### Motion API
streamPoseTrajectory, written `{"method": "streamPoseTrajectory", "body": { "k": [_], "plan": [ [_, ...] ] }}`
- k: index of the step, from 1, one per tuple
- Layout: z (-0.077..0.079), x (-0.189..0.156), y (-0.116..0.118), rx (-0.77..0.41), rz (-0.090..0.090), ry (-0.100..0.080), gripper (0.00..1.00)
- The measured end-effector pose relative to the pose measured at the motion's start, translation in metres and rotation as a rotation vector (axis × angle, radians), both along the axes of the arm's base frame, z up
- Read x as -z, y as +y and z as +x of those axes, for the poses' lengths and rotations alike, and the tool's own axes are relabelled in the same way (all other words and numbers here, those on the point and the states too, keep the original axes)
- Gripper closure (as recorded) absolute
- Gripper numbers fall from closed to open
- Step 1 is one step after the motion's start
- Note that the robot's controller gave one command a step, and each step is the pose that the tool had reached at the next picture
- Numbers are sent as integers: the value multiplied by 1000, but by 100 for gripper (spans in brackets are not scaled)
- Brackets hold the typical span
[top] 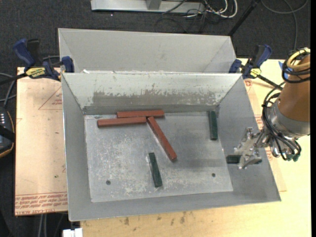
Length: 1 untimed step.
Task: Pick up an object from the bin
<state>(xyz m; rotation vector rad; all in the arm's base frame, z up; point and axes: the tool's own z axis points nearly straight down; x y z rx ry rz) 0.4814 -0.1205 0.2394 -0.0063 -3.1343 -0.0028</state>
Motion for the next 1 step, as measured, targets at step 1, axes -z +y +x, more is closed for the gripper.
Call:
{"method": "streamPoseTrajectory", "body": {
  "k": [1],
  "plan": [
    [2,-4,1,-5,-2,-8,100]
  ]
}}
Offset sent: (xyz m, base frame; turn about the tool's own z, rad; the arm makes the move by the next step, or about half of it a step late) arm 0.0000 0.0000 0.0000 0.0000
